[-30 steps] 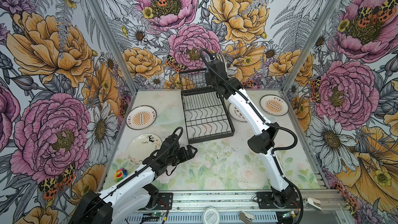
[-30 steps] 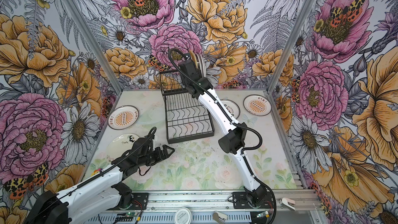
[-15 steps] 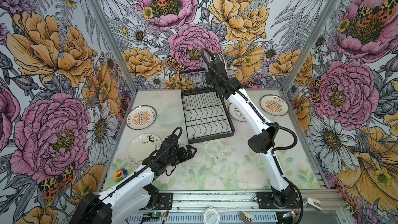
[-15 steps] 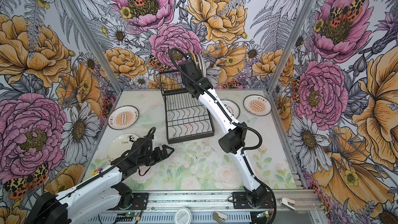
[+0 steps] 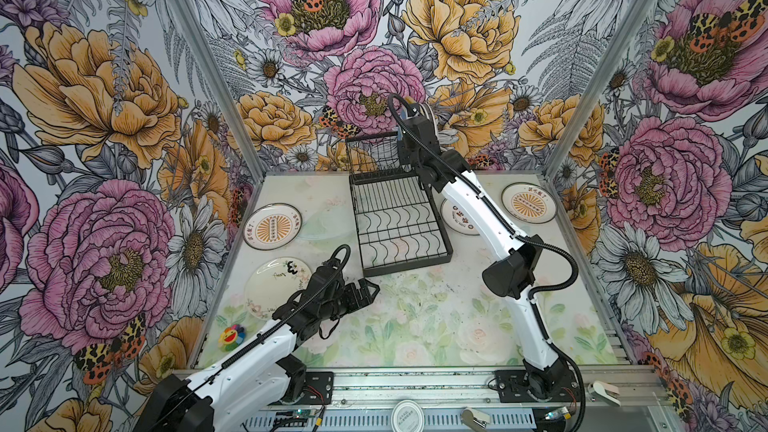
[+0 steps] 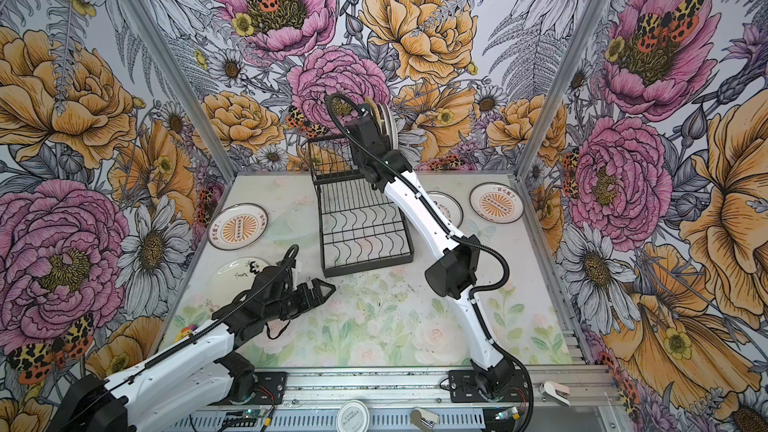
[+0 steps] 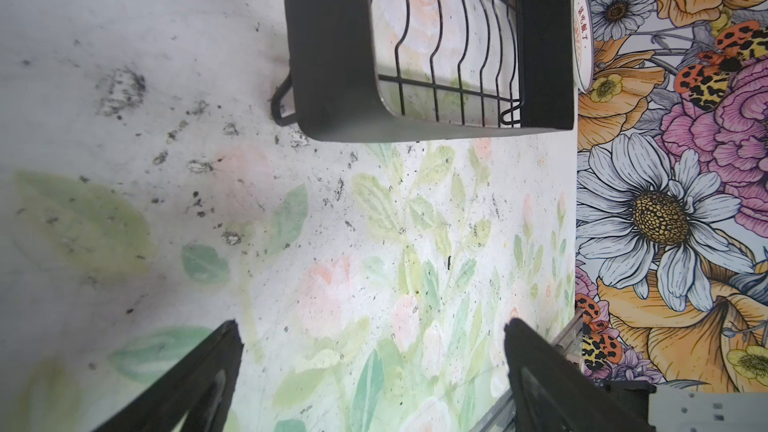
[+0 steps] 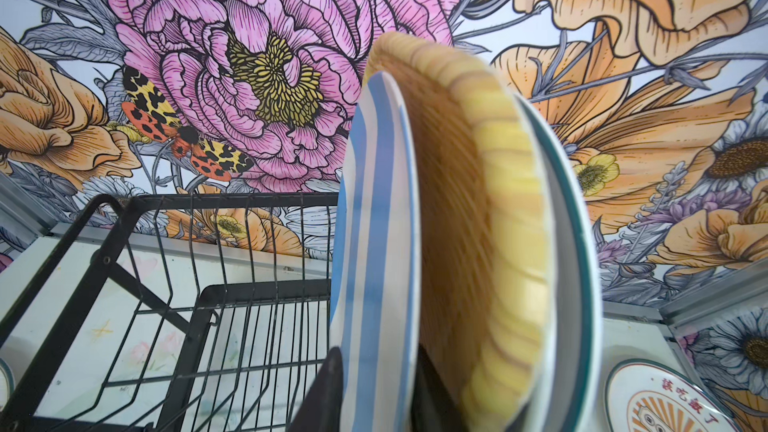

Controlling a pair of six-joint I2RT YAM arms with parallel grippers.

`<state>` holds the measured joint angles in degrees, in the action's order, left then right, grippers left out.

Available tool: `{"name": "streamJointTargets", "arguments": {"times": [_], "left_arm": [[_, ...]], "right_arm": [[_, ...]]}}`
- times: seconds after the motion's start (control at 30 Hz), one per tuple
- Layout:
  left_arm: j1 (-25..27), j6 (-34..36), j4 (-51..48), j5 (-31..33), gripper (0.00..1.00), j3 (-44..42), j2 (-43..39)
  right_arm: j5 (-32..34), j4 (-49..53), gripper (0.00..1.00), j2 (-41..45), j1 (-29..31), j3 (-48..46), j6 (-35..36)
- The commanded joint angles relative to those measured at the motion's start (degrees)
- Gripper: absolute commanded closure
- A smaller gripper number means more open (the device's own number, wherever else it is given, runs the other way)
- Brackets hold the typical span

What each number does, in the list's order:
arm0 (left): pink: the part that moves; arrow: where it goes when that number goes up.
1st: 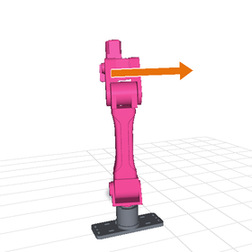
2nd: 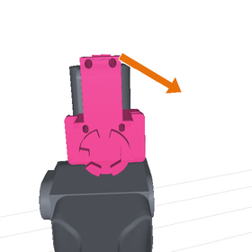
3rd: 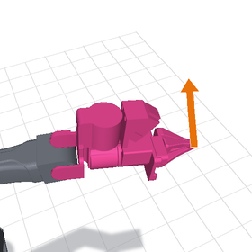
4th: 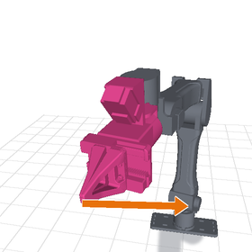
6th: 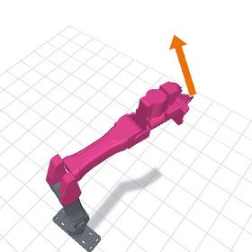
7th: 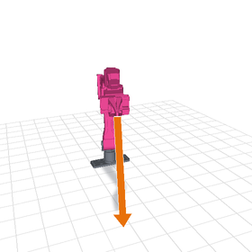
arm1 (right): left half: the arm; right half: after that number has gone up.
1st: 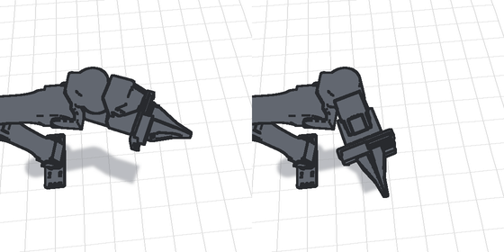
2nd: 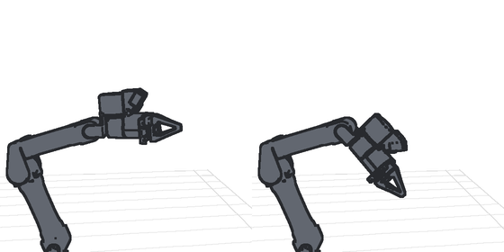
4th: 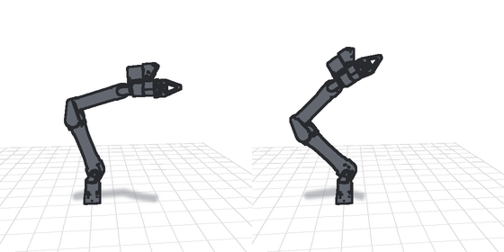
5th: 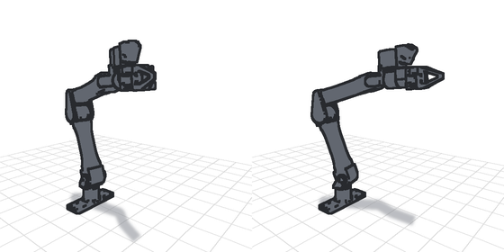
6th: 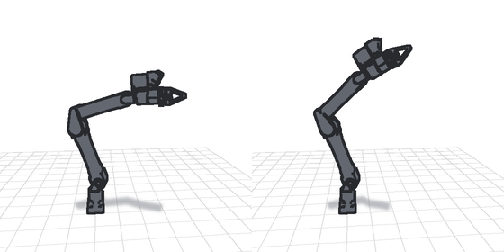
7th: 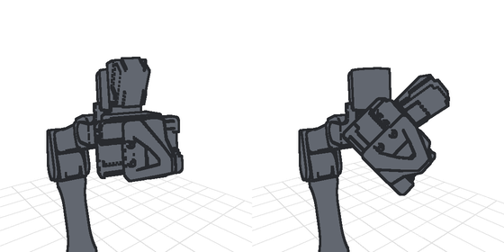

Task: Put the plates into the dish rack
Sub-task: 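Carry the upright striped plate over the rack and lower it into a slot, then open and withdraw the right gripper while left gripper reaches toward the floral plate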

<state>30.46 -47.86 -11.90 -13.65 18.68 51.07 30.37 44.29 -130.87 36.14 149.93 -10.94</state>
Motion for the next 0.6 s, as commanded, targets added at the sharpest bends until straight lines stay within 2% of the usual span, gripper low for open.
{"name": "streamJointTargets", "arguments": {"times": [0.0,0.33,0.57], "left_arm": [[-0.5,0.0,-0.9,2.1,0.01,-0.1,-1.2],[-0.7,0.3,-5.8,5.1,0.01,1.2,-4.2],[-2.7,1.9,-12.6,8.8,0.01,5.0,-6.0]], "right_arm": [[0.9,-0.7,0.63,5.6,0.8,-1.9,0.0],[-1.7,-0.7,0.37,17.0,3.0,-16.7,-0.7],[-8.5,-1.0,0.29,28.4,3.2,-32.8,-5.8]]}}
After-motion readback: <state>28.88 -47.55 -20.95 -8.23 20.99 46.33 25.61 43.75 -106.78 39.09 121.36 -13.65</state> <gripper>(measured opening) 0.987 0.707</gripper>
